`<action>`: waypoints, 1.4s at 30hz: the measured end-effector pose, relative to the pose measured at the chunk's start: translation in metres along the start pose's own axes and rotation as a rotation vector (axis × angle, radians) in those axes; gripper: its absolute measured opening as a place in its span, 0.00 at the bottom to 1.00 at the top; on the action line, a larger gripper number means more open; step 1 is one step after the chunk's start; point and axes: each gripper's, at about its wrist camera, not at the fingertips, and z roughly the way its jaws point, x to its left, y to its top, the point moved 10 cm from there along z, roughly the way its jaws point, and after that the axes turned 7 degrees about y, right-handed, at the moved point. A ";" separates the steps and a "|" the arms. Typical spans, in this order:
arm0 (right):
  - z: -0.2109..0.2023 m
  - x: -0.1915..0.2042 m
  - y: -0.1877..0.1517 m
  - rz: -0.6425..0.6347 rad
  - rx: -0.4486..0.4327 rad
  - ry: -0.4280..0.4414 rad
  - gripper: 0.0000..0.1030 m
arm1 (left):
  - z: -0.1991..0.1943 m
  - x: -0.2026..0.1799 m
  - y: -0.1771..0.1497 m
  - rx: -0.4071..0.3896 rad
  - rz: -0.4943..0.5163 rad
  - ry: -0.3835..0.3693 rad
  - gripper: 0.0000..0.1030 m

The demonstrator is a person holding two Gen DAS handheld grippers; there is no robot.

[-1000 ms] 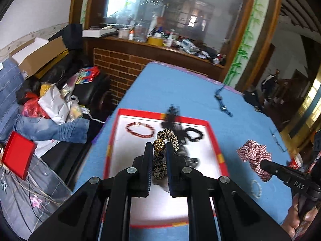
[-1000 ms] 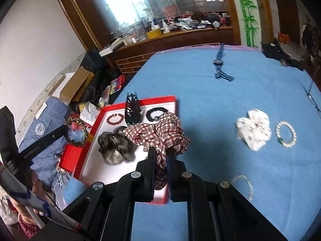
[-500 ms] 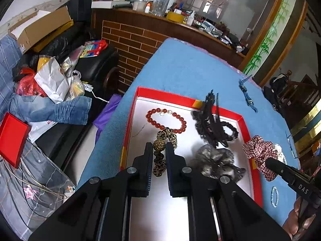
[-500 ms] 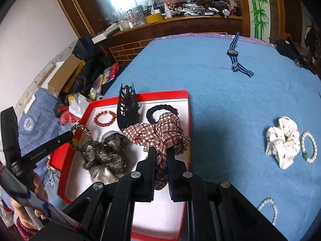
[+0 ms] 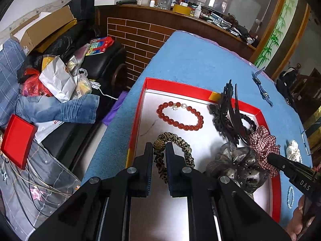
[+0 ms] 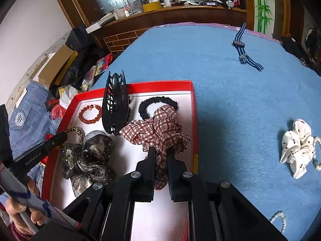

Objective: Organize jewelry
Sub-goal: 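Open both grippers to drop the bracelet and scrunchie in the tray, then grasp a white pearl bracelet with the left gripper while the right gripper grasps the green-bead pearl bracelet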

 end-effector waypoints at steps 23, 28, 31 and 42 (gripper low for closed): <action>-0.059 0.004 -0.006 0.034 -0.076 0.089 0.35 | -0.059 -0.022 0.000 -0.101 0.020 -0.008 0.30; -0.085 -0.007 -0.019 0.054 -0.108 0.091 0.35 | -0.081 -0.053 -0.014 -0.125 0.058 -0.048 0.34; -0.100 -0.023 -0.031 0.074 -0.118 0.087 0.35 | -0.089 -0.078 -0.026 -0.122 0.093 -0.087 0.35; -0.147 -0.133 -0.073 0.268 -0.192 0.007 0.35 | -0.102 -0.194 -0.082 -0.076 0.293 -0.186 0.35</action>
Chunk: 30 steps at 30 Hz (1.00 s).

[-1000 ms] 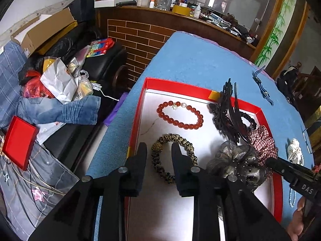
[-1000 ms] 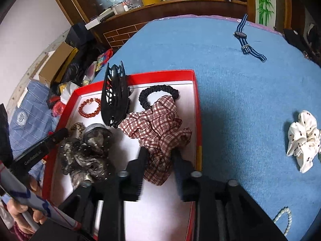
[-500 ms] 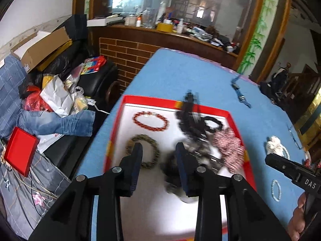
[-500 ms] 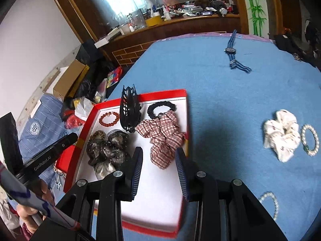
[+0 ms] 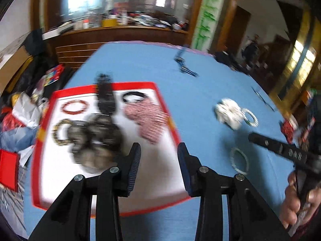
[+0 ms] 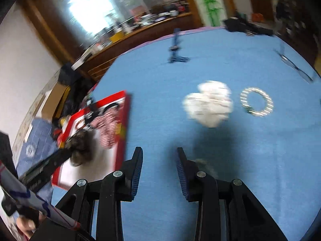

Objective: Organize jewelry
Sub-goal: 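Grasp a white pearl bracelet with the left gripper while the right gripper grasps the green-bead pearl bracelet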

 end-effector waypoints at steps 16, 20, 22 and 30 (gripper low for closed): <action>-0.056 -0.100 -0.004 0.191 -0.067 -0.053 0.35 | 0.073 -0.143 -0.039 0.233 0.167 -0.135 0.25; -0.066 -0.110 -0.003 0.206 -0.072 -0.059 0.35 | 0.090 -0.150 -0.040 0.258 0.193 -0.099 0.21; -0.070 -0.113 0.000 0.209 -0.070 -0.065 0.35 | 0.091 -0.152 -0.038 0.246 0.221 -0.073 0.19; -0.057 -0.136 0.038 0.214 -0.034 -0.145 0.35 | 0.091 -0.151 -0.038 0.188 0.281 -0.003 0.05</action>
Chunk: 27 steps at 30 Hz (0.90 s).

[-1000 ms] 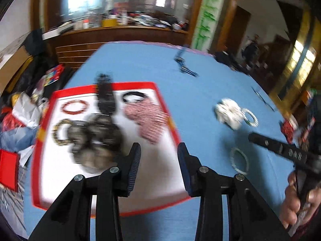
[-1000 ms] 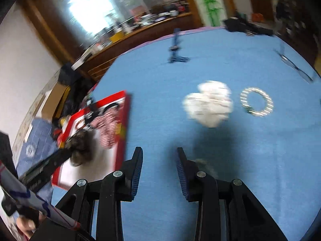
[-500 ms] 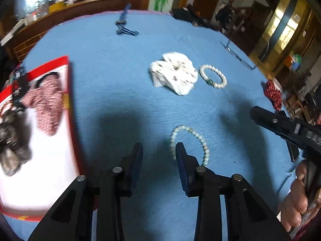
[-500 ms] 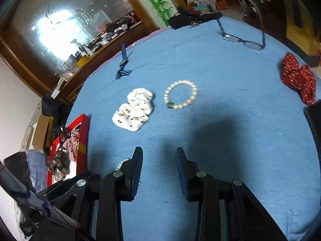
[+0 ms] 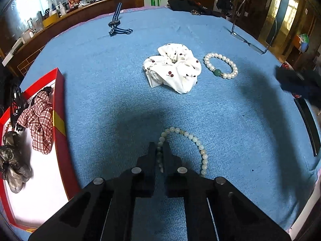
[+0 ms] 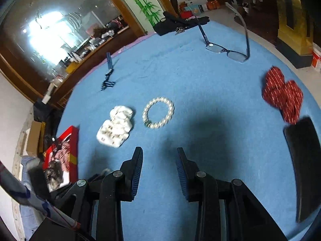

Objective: Organize jewelry
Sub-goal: 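Grasp a white pearl bracelet with the left gripper while the right gripper grasps the green-bead pearl bracelet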

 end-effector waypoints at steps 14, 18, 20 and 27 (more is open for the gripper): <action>0.088 -0.015 0.044 -0.051 0.066 -0.126 0.26 | -0.003 0.001 -0.002 -0.026 -0.001 -0.001 0.05; 0.088 -0.018 0.041 -0.098 0.052 -0.159 0.10 | -0.003 0.001 -0.001 -0.022 -0.004 0.004 0.05; 0.087 -0.019 0.040 -0.121 0.046 -0.153 0.09 | -0.001 0.001 0.001 -0.022 -0.019 0.001 0.05; 0.064 -0.004 0.047 -0.139 -0.043 -0.050 0.09 | 0.000 0.006 0.003 -0.009 -0.073 -0.036 0.05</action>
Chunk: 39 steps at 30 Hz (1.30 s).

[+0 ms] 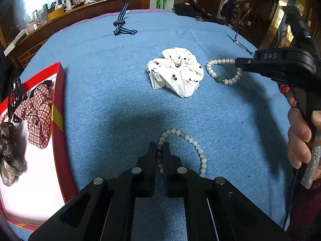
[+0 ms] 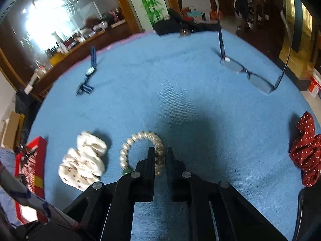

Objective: Organize jewelry
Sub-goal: 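Grasp a white pearl bracelet with the left gripper while the right gripper grasps the green-bead pearl bracelet, then carry both pearl bracelets into the white tray with both grippers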

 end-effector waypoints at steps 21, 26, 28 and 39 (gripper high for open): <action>-0.053 0.088 -0.011 -0.125 -0.083 0.307 0.10 | -0.013 -0.014 -0.002 0.012 -0.048 0.023 0.05; -0.057 0.099 -0.016 -0.152 -0.076 0.342 0.10 | -0.024 -0.017 0.000 0.000 -0.059 0.043 0.05; -0.057 0.102 -0.017 -0.143 -0.064 0.364 0.10 | -0.025 -0.016 -0.001 0.008 -0.064 0.052 0.05; -0.092 0.097 -0.037 -0.163 -0.040 0.340 0.10 | -0.028 -0.021 0.004 -0.018 -0.058 -0.031 0.05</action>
